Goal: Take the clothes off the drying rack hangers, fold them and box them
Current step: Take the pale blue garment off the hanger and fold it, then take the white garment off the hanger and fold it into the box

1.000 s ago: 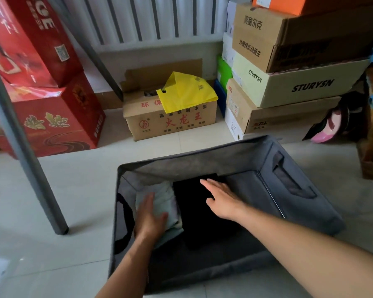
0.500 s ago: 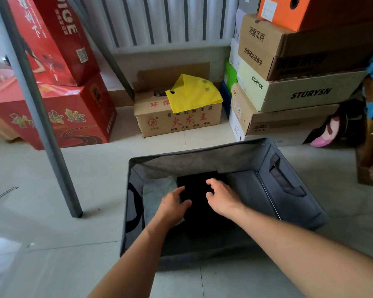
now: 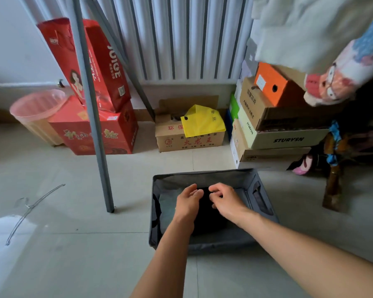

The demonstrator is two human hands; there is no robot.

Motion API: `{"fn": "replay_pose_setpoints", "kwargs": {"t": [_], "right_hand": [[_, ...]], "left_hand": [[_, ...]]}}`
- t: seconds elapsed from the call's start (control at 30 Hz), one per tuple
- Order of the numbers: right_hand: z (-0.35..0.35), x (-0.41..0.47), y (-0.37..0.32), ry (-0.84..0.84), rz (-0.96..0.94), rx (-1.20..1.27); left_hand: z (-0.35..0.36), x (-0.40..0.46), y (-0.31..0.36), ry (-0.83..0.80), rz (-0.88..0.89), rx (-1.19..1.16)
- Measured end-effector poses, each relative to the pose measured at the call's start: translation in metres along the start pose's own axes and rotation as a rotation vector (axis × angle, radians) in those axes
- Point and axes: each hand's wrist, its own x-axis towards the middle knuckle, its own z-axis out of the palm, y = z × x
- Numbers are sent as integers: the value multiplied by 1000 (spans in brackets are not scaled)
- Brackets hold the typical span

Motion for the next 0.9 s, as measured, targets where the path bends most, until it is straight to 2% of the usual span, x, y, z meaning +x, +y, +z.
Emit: {"fn": "replay_pose_setpoints", "kwargs": {"t": [0.23,0.4,0.6,0.77,0.9], "right_hand": [[-65,-87,-95,-27,30,129],[-113,-154,-173,-40,-25,195],[-153,-232,-245,-181,-91,193],[-199,-292,-313,-106,-226,358],[-243,-330,-368,-21,-339,403]], "left_hand": [[-16,-101,95,-42,-30,-189],[-31,-181,171,-100,13,-199],[-51,-274,238,-100,39,-213],[-62,-355,310,-196,172,-194],[-61,-407,370,-199,301,-213]]}}
